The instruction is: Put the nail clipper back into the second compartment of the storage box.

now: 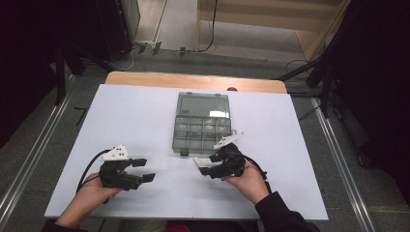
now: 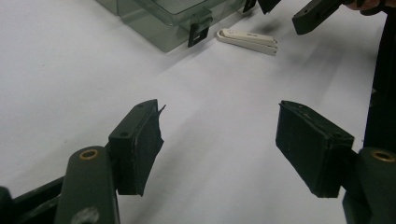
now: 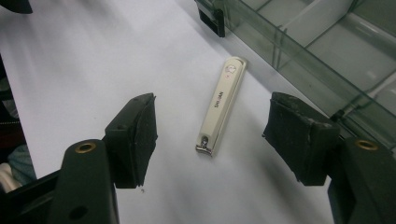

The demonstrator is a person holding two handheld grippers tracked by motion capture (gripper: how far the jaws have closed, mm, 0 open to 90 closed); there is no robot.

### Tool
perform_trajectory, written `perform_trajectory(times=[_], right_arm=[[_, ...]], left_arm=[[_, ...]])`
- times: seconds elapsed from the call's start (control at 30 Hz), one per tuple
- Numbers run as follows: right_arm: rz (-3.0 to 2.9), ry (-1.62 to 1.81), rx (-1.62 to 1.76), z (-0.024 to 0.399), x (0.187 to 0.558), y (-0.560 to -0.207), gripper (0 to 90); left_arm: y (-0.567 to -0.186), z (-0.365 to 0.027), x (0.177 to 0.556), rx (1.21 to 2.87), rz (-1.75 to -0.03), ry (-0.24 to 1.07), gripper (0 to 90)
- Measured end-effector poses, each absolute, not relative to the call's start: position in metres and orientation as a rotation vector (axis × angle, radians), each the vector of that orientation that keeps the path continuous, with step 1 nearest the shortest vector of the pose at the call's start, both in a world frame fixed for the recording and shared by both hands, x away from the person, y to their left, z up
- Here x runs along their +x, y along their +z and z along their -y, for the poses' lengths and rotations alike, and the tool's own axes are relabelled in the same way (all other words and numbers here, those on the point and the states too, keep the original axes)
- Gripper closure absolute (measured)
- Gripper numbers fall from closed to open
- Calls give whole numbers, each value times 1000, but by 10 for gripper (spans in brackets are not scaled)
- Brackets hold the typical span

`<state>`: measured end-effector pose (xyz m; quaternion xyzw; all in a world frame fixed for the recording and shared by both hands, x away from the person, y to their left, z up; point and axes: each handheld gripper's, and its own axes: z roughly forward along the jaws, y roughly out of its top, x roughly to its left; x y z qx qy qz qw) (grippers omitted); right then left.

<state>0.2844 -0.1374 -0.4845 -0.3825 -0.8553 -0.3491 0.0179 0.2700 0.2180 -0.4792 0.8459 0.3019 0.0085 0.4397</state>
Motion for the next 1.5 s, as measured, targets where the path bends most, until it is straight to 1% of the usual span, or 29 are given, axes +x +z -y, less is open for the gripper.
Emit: perform_trajectory(times=[0.47, 0.67, 1.17, 1.5], right_arm=[[2723, -980, -1239, 121, 289, -491, 408], [2763, -931, -1260, 113, 290, -492, 452], [2837, -834, -1310, 100, 291, -494, 619], [2892, -741, -1381, 88, 285, -492, 682]], left_arm=[[-477, -217, 269, 2095, -738, 12, 304], [-477, -217, 270, 2099, -736, 12, 304], [-477, -215, 272, 2096, -720, 13, 304], [-476, -214, 273, 2101, -718, 12, 304]])
